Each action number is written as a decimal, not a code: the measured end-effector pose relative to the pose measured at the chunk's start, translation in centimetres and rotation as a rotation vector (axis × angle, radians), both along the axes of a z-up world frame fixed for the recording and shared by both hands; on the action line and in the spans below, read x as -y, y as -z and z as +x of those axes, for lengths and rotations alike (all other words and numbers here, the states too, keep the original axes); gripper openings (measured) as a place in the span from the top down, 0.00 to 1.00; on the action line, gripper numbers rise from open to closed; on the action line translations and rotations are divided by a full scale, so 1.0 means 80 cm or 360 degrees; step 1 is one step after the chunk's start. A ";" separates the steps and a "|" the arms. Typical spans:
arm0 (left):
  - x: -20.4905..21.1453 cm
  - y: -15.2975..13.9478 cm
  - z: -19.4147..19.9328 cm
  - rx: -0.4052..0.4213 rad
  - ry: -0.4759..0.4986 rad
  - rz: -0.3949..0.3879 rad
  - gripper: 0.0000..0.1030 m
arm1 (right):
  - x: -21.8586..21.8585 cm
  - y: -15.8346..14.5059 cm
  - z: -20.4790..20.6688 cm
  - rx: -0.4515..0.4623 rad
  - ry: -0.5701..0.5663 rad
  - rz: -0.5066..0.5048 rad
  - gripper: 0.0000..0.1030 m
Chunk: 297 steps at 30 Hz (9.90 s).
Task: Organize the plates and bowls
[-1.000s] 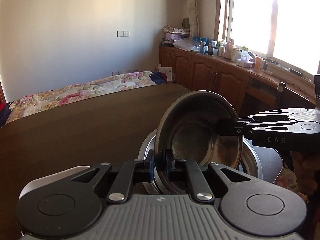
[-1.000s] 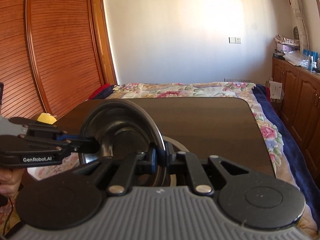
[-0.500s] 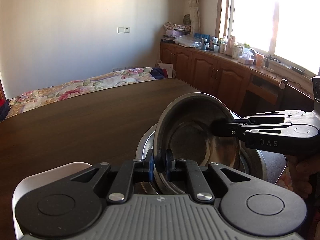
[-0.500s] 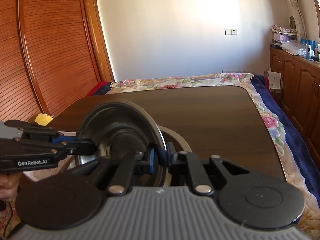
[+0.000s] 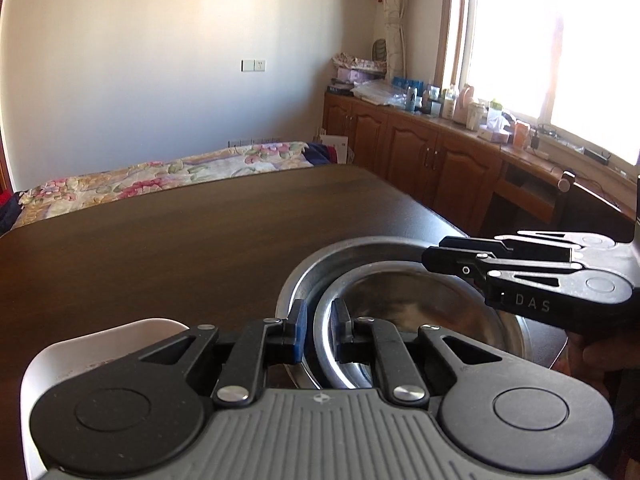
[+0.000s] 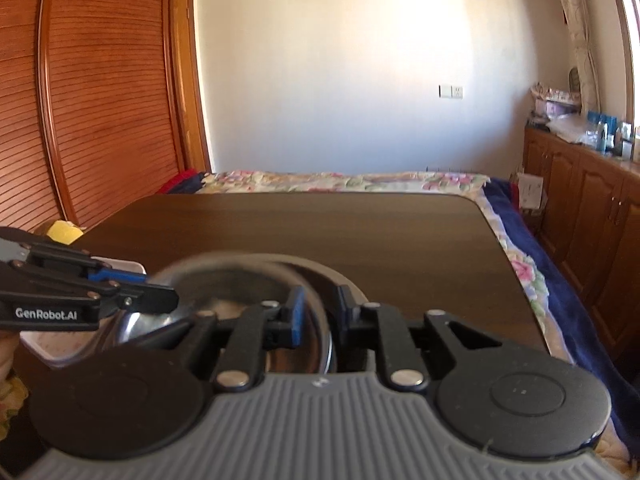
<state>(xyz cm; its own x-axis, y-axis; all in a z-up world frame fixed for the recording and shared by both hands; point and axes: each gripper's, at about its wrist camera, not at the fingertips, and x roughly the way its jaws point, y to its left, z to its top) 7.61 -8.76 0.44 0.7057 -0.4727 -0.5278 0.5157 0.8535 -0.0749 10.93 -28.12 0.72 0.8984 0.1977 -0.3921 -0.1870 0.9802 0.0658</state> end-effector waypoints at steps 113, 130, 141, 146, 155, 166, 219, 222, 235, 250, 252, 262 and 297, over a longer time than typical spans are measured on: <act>-0.166 0.006 -0.039 0.0206 -0.0469 -0.0114 0.66 | -0.098 -0.004 -0.001 0.0265 -0.0249 0.0147 0.69; -0.178 0.024 -0.040 0.0145 -0.0504 -0.0070 0.66 | -0.121 0.008 0.005 0.0170 -0.0310 0.0112 0.69; -0.177 0.026 -0.041 0.0143 -0.0505 -0.0055 0.66 | -0.127 0.016 0.007 0.0116 -0.0310 0.0106 0.69; -0.175 0.025 -0.040 0.0148 -0.0506 -0.0045 0.65 | -0.126 0.016 0.010 0.0101 -0.0316 0.0122 0.68; -0.174 0.024 -0.042 0.0165 -0.0543 -0.0036 0.48 | -0.134 0.016 0.009 0.0102 -0.0348 0.0077 0.55; -0.170 0.006 -0.056 0.0239 -0.0586 0.0004 0.29 | -0.119 0.006 -0.014 0.0172 -0.0277 0.0055 0.42; -0.099 -0.064 -0.111 0.0434 -0.0680 0.0103 0.00 | -0.059 -0.061 -0.077 0.0415 0.0217 -0.0039 0.00; -0.101 -0.059 -0.112 0.0425 -0.0694 0.0101 0.00 | -0.060 -0.057 -0.076 0.0406 0.0230 -0.0046 0.00; -0.116 -0.034 -0.102 0.0358 -0.0734 0.0144 0.00 | -0.063 -0.038 -0.074 0.0333 0.0236 -0.0031 0.00; -0.117 -0.025 -0.096 0.0339 -0.0744 0.0138 0.00 | -0.059 -0.026 -0.069 0.0290 0.0250 -0.0031 0.00; -0.117 -0.025 -0.095 0.0343 -0.0745 0.0137 0.00 | -0.059 -0.027 -0.068 0.0287 0.0249 -0.0029 0.00; -0.118 -0.026 -0.094 0.0348 -0.0746 0.0140 0.00 | -0.056 -0.028 -0.067 0.0287 0.0250 -0.0023 0.00; -0.118 -0.025 -0.095 0.0348 -0.0747 0.0139 0.00 | -0.051 -0.027 -0.064 0.0268 0.0249 0.0005 0.00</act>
